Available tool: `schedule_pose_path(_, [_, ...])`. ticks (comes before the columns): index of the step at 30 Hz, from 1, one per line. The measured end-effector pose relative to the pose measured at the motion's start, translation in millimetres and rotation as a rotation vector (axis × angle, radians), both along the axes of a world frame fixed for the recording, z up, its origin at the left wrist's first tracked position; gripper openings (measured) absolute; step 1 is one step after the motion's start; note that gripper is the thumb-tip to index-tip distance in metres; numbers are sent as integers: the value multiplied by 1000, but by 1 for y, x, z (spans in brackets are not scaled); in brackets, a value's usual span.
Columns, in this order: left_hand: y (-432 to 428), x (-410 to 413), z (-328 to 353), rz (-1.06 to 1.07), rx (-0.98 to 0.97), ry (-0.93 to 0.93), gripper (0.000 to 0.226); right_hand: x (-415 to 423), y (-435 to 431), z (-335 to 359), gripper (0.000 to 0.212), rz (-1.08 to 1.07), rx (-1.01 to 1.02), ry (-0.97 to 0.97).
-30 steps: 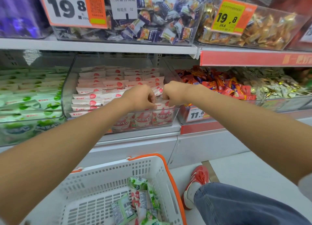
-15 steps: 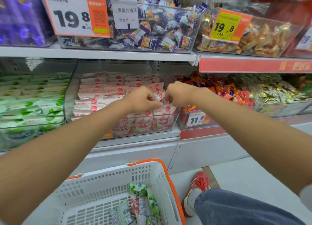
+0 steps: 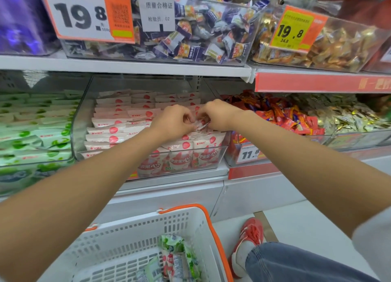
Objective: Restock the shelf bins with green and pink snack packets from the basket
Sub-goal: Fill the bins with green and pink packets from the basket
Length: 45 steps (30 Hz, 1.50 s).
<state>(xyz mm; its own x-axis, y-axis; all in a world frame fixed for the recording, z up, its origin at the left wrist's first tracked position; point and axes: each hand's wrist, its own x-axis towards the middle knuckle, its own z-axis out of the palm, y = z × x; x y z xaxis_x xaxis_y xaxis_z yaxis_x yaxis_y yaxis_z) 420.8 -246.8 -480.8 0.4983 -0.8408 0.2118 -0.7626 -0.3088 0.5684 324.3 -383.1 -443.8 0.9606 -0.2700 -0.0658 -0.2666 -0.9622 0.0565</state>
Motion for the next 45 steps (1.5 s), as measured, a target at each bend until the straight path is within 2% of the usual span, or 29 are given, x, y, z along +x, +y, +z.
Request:
schedule_pose_path(3, [11, -3, 2, -84, -56, 98, 14, -14, 0, 12, 14, 8, 102, -119])
schedule_pose_path(8, [21, -12, 2, -171, 33, 115, 15, -38, 15, 15, 10, 9, 215, -82])
schedule_pose_path(11, [21, -15, 4, -165, 55, 92, 6, -37, 16, 8, 15, 41, 129, -5])
schedule_pose_path(14, [21, -19, 7, -173, 119, 0, 7, -34, 16, 2, 6, 69, 34, 44])
schedule_pose_path(15, [21, -20, 7, -174, 145, -37, 7, -35, 17, 0, 14, 70, 28, 55])
schedule_pose_path(17, [20, -21, 5, -165, 175, -92, 6, -35, 20, -3, 7, 69, 20, 74])
schedule_pose_path(18, [20, -21, 4, -157, 172, -89, 6, -36, 21, -3, 4, 66, 4, 82])
schedule_pose_path(22, [23, -19, 0, -135, 90, 89, 9, -37, 19, -5, 21, 32, -28, 45])
schedule_pose_path(25, [25, -21, -2, -137, 62, 135, 12, -38, 21, -5, 23, 12, -20, 64])
schedule_pose_path(27, [27, -22, -3, -88, 12, 159, 15, -42, 23, -5, 14, -11, 41, 5])
schedule_pose_path(30, [38, -27, -2, 21, -60, 104, 16, -53, 35, -8, 22, -57, 91, -255])
schedule_pose_path(33, [63, -42, 0, 59, -19, 44, 17, -65, 66, -23, 11, -89, 201, -436])
schedule_pose_path(37, [113, -58, -25, 90, 132, 9, 21, -75, 115, -69, 10, -109, 294, -326])
schedule_pose_path(45, [227, -52, -159, 147, 630, 200, 21, -94, 182, -214, 12, -150, 479, 91])
